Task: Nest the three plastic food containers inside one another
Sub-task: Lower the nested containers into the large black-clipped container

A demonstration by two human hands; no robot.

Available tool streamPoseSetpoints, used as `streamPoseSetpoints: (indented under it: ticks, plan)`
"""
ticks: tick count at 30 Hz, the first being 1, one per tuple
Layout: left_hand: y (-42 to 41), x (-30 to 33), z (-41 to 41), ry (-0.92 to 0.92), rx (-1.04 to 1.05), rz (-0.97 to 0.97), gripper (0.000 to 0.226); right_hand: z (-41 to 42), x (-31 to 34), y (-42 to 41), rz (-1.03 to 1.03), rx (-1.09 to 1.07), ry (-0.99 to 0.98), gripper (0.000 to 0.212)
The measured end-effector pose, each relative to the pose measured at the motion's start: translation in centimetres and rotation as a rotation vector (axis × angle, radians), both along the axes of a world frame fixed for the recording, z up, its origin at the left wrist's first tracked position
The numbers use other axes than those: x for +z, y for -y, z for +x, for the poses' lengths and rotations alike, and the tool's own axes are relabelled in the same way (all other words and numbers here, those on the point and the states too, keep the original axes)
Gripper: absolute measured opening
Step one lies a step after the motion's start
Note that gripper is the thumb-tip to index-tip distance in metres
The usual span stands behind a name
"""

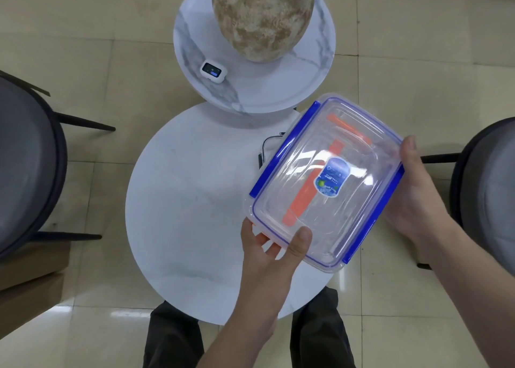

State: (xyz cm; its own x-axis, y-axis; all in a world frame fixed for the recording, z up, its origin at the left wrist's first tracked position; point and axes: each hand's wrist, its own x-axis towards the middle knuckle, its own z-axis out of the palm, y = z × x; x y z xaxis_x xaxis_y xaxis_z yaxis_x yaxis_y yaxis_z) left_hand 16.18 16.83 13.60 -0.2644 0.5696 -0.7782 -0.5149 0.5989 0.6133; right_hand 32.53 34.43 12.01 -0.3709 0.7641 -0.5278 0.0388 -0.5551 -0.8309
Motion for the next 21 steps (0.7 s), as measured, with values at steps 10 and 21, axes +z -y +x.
streamPoseSetpoints:
  ticks: [10, 21]
  plan:
    - [-0.4, 0.2, -0.4, 0.023, -0.004, -0.026, 0.086, -0.2, -0.2, -0.3, 0.011, 0.006, -0.003, 0.083]
    - [-0.6, 0.9, -2.6, 0.036, 0.048, -0.047, 0.11, -0.3, 0.1, -0.2, 0.03, -0.017, 0.009, 0.08]
